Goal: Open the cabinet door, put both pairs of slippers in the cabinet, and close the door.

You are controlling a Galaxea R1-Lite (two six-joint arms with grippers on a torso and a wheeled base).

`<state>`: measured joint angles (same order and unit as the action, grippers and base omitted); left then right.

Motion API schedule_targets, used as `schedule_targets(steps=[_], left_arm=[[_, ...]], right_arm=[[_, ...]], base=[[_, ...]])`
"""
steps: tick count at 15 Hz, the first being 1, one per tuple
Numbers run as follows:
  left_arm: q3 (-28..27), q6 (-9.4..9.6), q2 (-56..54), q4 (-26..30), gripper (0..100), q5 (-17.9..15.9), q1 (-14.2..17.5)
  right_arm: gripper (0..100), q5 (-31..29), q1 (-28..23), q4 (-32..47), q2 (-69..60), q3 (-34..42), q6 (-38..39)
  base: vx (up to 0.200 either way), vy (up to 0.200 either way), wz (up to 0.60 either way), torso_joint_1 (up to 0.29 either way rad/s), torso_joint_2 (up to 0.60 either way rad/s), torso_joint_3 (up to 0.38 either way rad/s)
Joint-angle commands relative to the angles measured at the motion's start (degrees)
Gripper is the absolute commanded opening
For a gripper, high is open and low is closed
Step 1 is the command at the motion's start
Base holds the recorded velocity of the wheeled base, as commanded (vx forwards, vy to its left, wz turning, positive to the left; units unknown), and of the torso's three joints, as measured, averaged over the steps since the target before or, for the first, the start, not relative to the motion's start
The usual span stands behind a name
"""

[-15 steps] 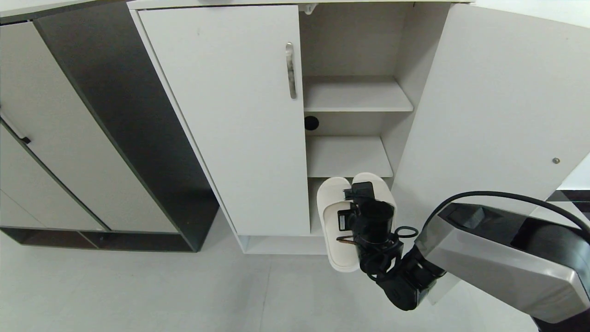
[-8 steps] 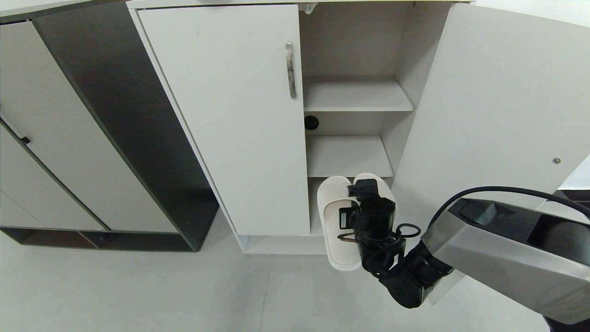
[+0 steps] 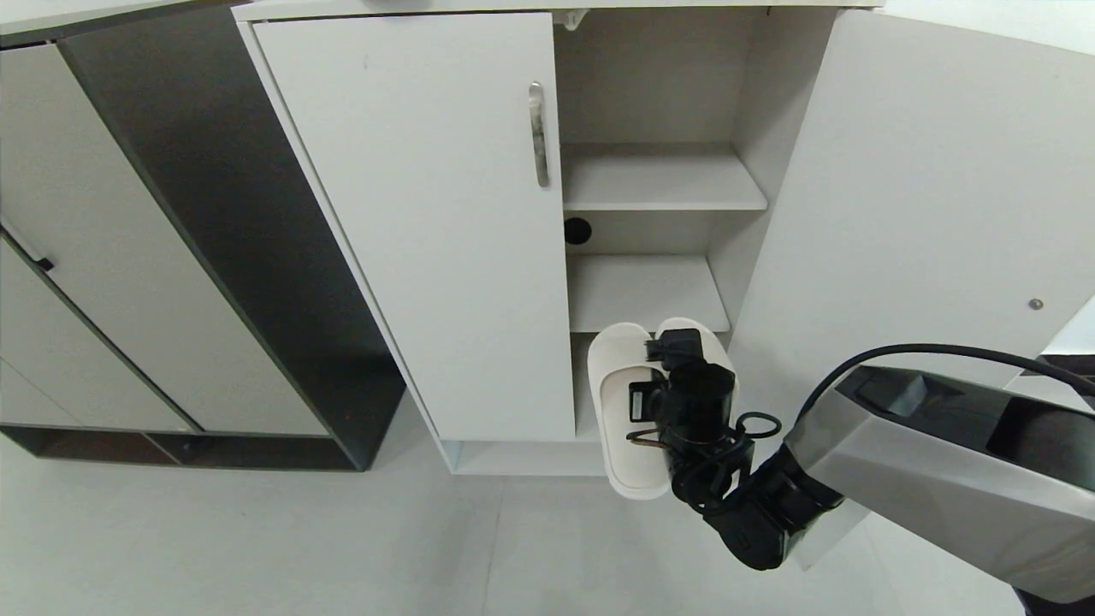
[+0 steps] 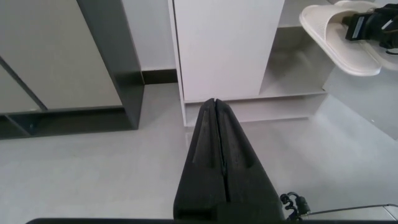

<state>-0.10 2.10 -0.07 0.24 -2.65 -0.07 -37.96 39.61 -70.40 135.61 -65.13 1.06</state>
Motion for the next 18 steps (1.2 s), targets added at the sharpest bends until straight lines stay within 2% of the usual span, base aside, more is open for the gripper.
schedule_targets(steps=[1,7,12,15,18], left_arm=[[0.01,0.01,0.07,0.02,0,0.01,-0.01],[0.01,0.01,0.07,0.02,0,0.01,-0.01],[0.01,0.01,0.07,0.02,0,0.01,-0.01],[0.01,0.01,0.07,0.02,0,0.01,-0.01],[0.01,0.01,0.07,0.02,0,0.01,-0.01]], right_arm=[[0,-0.01,-0.14,0.00,-0.17,0.01,-0.01],[0,0.78,-0.14,-0.35,0.01,0.45,0.08],[0,0.78,-0.32,0.97,0.80,0.01,0.08],[0,0.78,-2.43,2.11,4.23,-6.14,0.08],[0,0.78,-3.57,6.86,6.60,-11.68,1.40]], base=[[0.200,0.000,0.00,-0.007,0.00,0.007],[0.200,0.000,0.00,0.003,0.00,0.001],[0.000,0.000,0.00,0.000,0.00,0.000],[0.000,0.000,0.00,0.000,0.00,0.000],[0.000,0.000,0.00,0.000,0.00,0.000]])
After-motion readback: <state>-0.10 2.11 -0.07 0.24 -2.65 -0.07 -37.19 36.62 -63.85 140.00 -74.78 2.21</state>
